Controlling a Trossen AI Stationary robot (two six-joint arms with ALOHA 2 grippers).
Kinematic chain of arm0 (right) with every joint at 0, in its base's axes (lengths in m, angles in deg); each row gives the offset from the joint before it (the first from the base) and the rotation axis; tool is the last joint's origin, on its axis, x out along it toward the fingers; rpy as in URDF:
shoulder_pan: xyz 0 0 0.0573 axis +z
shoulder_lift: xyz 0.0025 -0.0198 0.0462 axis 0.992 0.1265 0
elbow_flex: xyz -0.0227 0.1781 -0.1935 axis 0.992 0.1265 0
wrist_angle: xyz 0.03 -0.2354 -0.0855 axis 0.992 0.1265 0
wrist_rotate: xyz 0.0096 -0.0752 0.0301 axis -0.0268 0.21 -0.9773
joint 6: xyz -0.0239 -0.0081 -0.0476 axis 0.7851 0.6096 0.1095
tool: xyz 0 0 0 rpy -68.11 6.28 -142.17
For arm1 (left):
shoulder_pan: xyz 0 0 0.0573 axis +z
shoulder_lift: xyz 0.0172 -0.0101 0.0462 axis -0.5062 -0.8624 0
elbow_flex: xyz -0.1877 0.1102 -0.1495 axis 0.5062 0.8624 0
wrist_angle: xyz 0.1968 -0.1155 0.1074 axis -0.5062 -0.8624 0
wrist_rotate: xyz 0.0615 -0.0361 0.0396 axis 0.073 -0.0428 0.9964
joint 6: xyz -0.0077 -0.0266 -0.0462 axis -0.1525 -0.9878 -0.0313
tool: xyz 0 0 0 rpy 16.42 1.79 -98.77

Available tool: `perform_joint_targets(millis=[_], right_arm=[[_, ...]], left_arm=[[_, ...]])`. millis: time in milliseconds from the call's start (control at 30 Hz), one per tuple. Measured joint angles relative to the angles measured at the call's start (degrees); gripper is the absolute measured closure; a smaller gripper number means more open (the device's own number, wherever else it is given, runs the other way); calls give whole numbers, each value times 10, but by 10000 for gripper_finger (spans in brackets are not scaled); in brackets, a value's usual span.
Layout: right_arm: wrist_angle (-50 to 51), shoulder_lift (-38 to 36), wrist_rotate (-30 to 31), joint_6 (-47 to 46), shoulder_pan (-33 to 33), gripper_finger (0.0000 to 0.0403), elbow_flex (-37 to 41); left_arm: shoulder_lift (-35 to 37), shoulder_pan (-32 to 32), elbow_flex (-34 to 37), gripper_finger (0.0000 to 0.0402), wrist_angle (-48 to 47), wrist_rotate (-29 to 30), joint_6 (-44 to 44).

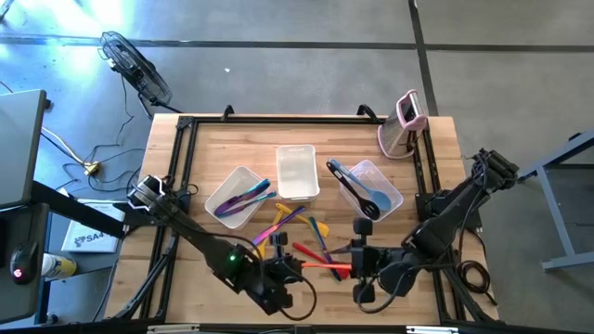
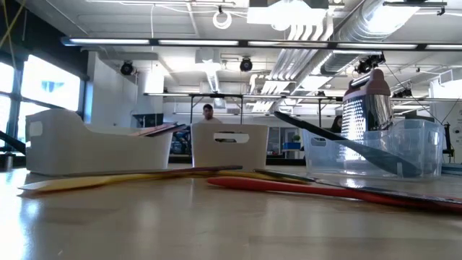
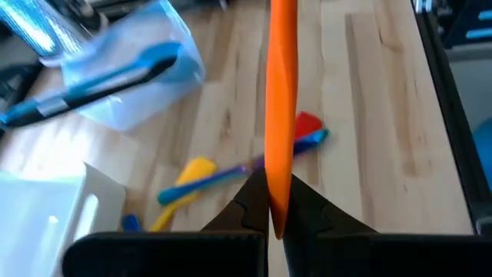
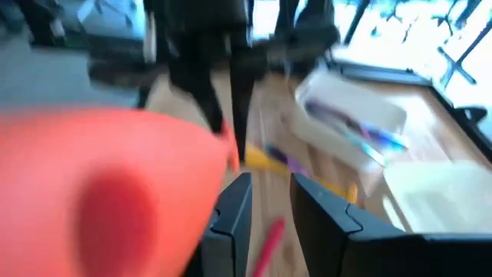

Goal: Pick & Place Kitchen Items
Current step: Put the orange spatula into the right white bin

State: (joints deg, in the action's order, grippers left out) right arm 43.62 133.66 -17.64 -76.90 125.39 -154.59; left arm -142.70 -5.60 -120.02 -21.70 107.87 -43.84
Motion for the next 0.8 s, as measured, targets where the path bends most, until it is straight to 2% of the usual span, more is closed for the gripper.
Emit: perform_joint_targets(millis=[133,433,633,800], right_arm=[[-55,0,-11,60,2,319,0],[-60,0,-82,66,2,319,0],[-2,0,-69,53,2,319,0],[44,0,-56,7,-3,319,0]], left_arm=[[0,-1,0,397,24,23,22],[0,0,0,397,23,51,32],[0,0,0,397,24,52,32],[0,0,1,398,32,46,36]])
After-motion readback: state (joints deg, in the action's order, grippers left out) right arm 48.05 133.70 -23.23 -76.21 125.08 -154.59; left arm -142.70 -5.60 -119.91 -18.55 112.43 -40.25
